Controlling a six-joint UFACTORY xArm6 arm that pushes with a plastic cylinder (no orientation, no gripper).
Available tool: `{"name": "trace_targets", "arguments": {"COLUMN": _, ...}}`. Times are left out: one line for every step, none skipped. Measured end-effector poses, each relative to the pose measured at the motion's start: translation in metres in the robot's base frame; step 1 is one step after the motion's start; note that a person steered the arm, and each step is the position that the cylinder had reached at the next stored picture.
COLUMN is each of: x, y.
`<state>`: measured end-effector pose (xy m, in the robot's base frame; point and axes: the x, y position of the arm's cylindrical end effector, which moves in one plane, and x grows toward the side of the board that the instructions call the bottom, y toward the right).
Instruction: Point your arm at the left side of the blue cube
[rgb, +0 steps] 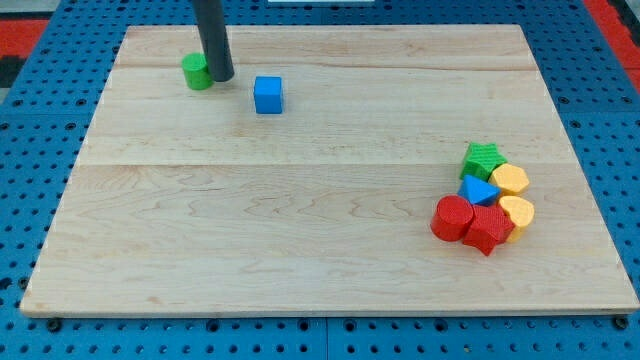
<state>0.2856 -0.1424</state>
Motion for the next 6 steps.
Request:
{"name": "trace_targets", "arguments": {"x": -0.017, "y": -0.024}}
{"name": "trace_targets", "arguments": {"x": 0.001, "y": -0.011}}
{"name": "trace_targets", "arguments": {"x": 0.032, "y": 0.024}}
{"name": "trace_targets", "arguments": {"x": 0.037, "y": 0.028}}
{"name": "trace_targets", "arguments": {"x": 0.037, "y": 0.028}}
{"name": "trace_targets", "arguments": {"x": 0.047, "y": 0.028}}
